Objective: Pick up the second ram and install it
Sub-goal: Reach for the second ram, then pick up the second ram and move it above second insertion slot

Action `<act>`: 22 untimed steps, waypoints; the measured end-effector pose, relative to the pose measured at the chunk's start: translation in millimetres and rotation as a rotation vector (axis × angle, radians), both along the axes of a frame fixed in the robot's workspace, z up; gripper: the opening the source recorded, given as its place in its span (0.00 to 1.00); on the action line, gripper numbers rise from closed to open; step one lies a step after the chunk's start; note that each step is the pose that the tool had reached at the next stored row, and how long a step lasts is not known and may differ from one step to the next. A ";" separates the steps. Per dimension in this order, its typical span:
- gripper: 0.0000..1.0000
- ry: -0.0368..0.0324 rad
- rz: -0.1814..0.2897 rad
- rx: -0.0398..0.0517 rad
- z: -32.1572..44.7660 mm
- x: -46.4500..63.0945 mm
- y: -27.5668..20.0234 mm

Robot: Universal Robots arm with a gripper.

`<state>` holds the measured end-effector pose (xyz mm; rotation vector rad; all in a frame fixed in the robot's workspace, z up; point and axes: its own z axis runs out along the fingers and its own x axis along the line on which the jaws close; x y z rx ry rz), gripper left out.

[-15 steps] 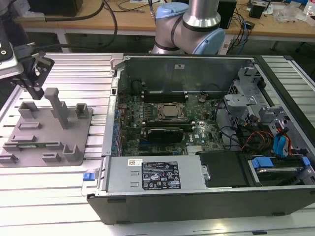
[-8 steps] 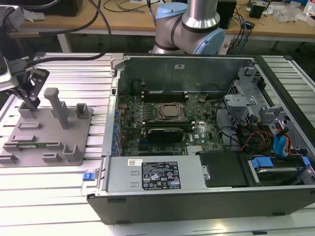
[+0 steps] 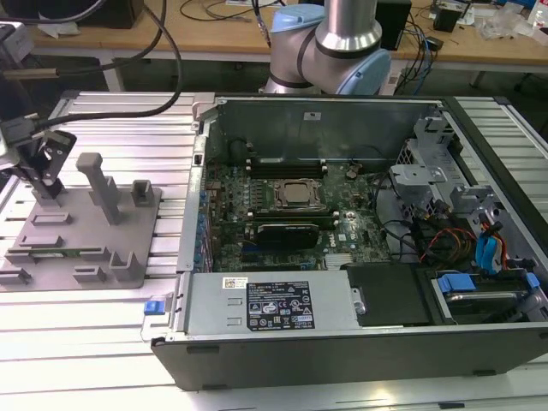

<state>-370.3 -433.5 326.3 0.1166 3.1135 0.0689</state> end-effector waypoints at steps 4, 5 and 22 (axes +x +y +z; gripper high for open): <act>0.08 0.0000 0.000 -0.0001 -4.5 -10.2 -2.1; 0.08 0.0000 0.000 0.0000 -5.9 -12.2 -2.2; 0.08 0.0000 0.000 0.0007 -11.8 -21.9 -3.1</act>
